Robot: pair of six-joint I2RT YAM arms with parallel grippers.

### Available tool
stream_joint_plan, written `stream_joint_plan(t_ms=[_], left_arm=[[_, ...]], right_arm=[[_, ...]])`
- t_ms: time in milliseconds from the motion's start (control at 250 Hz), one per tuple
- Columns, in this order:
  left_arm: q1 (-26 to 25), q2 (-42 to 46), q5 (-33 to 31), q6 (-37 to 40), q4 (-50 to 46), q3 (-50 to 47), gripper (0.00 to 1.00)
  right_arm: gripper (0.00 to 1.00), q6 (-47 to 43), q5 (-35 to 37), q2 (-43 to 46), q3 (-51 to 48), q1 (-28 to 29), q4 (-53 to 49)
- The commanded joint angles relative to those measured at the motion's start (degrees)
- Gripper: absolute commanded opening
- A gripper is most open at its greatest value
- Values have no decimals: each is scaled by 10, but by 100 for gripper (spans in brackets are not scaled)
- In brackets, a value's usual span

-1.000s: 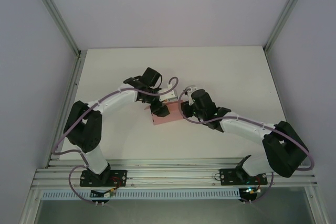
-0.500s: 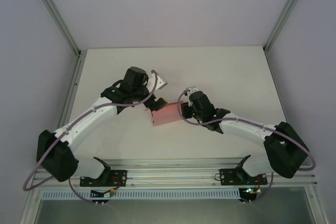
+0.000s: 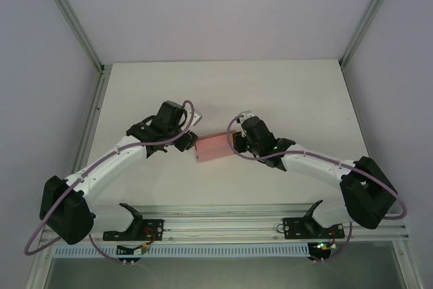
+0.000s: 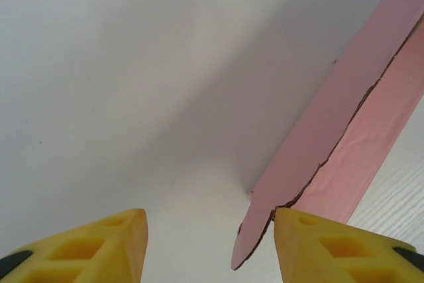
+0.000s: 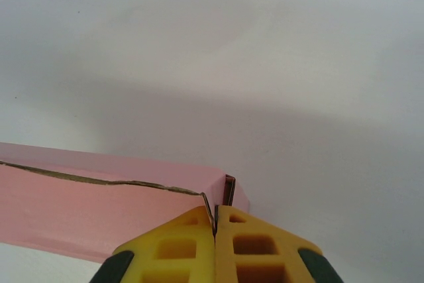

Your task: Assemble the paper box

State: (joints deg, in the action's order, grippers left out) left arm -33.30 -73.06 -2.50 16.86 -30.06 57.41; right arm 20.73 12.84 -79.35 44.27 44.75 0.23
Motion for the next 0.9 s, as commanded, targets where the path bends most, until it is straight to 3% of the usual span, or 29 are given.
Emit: stream_joint_plan(t_ms=[0,895], left_arm=[[-3,-12,6,-9,-16,7,47],[-3,5,33,-30,-22,-15,53]], right_arm=[[0,12,-9,-14,0,7,-61],[0,6,-15,-34,20,7,-81]])
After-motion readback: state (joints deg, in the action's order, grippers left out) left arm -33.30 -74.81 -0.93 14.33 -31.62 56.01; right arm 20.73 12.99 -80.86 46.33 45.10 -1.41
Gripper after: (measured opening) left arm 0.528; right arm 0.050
